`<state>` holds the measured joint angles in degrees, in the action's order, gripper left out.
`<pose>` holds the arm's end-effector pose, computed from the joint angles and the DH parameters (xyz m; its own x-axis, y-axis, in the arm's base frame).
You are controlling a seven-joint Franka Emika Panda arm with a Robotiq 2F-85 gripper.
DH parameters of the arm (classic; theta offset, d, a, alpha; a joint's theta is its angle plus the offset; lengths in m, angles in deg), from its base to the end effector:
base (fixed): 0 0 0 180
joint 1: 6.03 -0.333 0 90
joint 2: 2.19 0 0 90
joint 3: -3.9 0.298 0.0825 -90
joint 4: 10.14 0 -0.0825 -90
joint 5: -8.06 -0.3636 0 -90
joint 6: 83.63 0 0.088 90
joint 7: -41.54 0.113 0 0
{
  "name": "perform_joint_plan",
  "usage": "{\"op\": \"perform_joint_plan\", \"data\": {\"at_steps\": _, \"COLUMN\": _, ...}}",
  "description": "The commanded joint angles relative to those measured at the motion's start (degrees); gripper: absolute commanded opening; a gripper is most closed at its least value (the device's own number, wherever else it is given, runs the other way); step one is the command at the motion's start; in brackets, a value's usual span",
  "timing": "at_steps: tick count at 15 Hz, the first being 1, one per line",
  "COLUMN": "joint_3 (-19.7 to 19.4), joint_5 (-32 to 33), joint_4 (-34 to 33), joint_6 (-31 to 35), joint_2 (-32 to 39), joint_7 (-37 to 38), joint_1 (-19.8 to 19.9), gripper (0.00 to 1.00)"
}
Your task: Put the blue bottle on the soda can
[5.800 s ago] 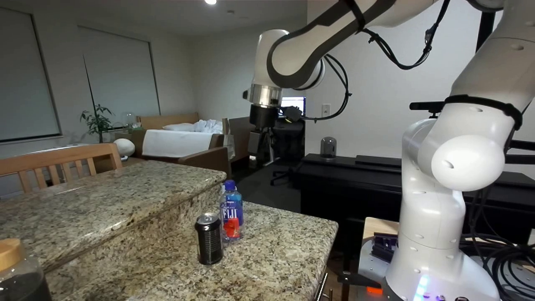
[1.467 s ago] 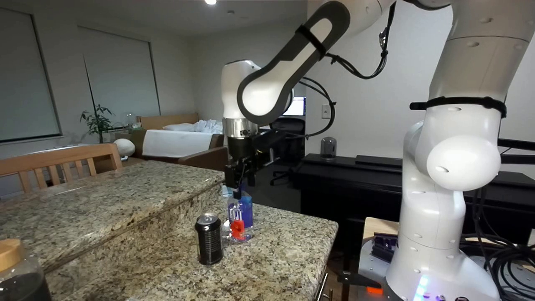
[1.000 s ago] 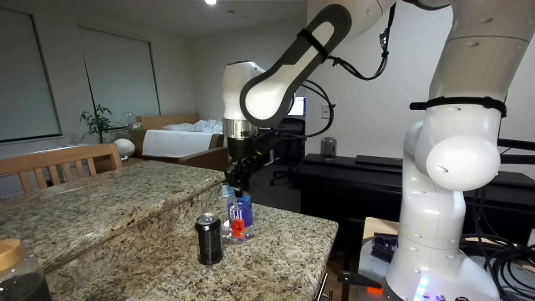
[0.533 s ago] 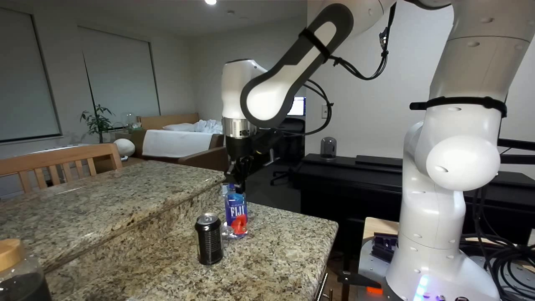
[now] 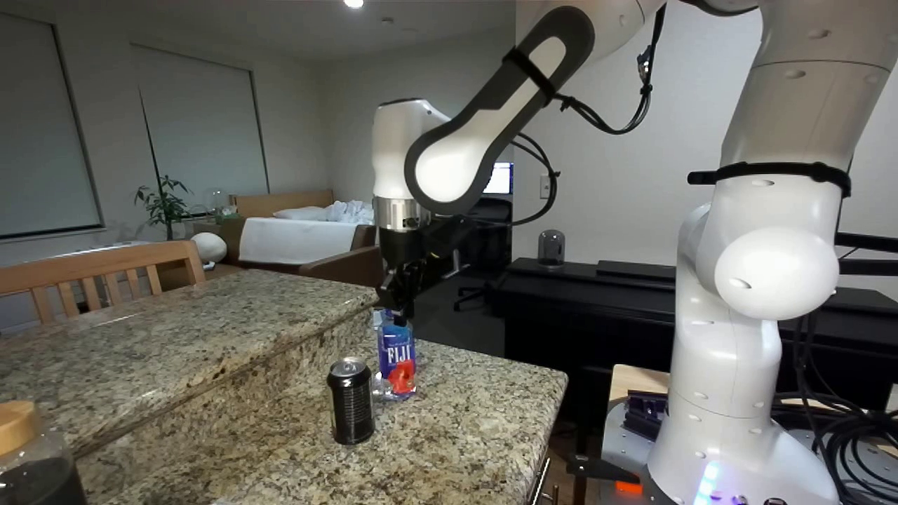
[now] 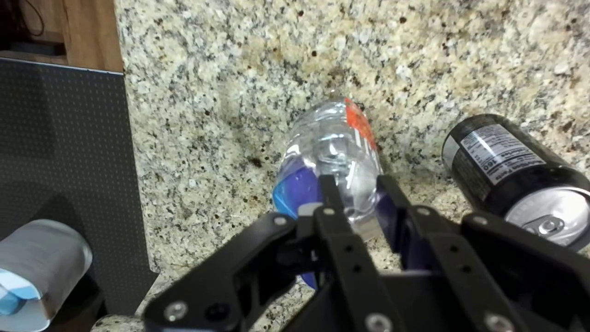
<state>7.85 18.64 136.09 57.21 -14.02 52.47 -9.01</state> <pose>0.4343 0.0517 0.3436 0.9893 0.0736 0.1259 0.0580 -0.9907 0.1234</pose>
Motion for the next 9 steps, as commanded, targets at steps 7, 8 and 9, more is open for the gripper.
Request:
{"op": "perform_joint_plan", "data": {"at_steps": 7, "joint_3": -0.28, "joint_5": -1.21, "joint_4": -0.73, "joint_6": 0.83, "joint_2": -0.35, "joint_7": -0.15, "joint_1": 1.3, "gripper": 0.96}}
{"op": "perform_joint_plan", "data": {"at_steps": 8, "joint_3": -0.4, "joint_5": -1.18, "joint_4": -0.85, "joint_6": 0.89, "joint_2": -0.17, "joint_7": -0.11, "joint_1": 1.38, "gripper": 0.99}}
{"op": "perform_joint_plan", "data": {"at_steps": 9, "joint_3": -0.54, "joint_5": -1.25, "joint_4": -0.96, "joint_6": 0.89, "joint_2": -0.01, "joint_7": -0.21, "joint_1": 1.41, "gripper": 1.0}}
